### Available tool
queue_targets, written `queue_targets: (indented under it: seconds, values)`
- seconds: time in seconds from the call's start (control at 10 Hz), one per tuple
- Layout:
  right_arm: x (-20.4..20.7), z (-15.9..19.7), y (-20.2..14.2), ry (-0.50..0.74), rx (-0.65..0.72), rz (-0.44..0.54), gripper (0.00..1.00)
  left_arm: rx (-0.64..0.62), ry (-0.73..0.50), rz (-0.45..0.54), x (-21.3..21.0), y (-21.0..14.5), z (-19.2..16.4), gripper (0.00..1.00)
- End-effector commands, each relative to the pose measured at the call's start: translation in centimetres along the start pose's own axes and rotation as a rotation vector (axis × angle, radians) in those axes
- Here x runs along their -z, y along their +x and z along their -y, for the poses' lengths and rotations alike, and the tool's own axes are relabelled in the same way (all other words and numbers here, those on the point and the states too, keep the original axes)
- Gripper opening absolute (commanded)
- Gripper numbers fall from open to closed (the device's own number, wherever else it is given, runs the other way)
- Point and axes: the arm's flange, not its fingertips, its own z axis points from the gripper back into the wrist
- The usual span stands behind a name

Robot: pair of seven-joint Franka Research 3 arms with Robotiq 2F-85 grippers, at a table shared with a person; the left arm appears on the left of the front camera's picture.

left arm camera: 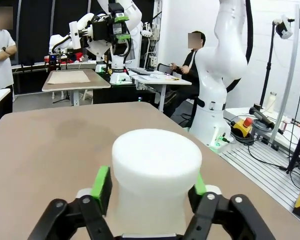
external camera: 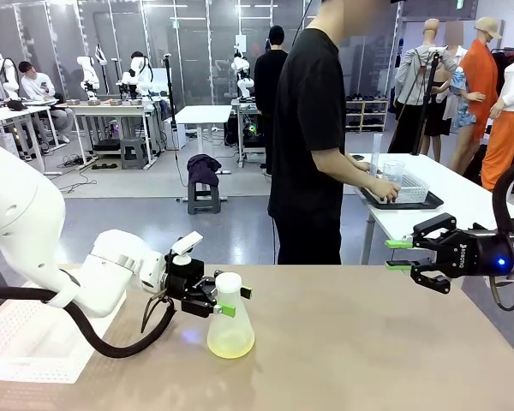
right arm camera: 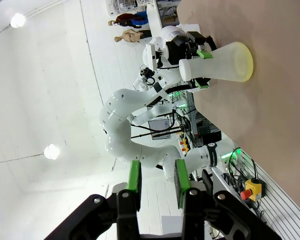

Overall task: Prepare the solutions needed for the experiment.
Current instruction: When the human places the Big flask in the center of the table, pick up the Big flask and place it in the left Organizing basket.

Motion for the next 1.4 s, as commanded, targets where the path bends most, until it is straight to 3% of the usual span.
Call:
queue_targets:
  seconds: [0.0,0.3,0.4,0.5,0.6,0.9,1.3]
  values:
    - [0.0,0.0,0.0,0.004,-0.001,-0.002,0.36,-0.028,0.006,0.042,-0.3,0.4,-0.9,0.61]
    - [0.0,0.0,0.0,0.004,-0.001,-0.002,0.36,-0.057,0.012,0.032,-0.3,0.2,-1.3,0.31]
    - [0.0,0.0,0.0,0.004,-0.001,-0.002,0.36,-0.064,0.007,0.036,-0.2,0.0,-1.4,0.27]
    - [0.0,0.0,0.0,0.004,-0.001,-0.002,0.36,-0.067,0.009,0.035,0.0,0.0,-1.5,0.30]
    - [0.0,0.0,0.0,0.004,-0.001,-0.002,0.36,-0.083,0.018,0.022,0.1,0.2,-1.4,0.09]
    - [0.0,0.0,0.0,0.004,-0.001,-0.002,0.36,-0.138,0.044,-0.001,0.3,2.6,-0.4,0.11]
    - [0.0,0.0,0.0,0.004,-0.001,-0.002,0.36,-0.068,0.072,-0.036,-1.7,8.2,2.3,0.11]
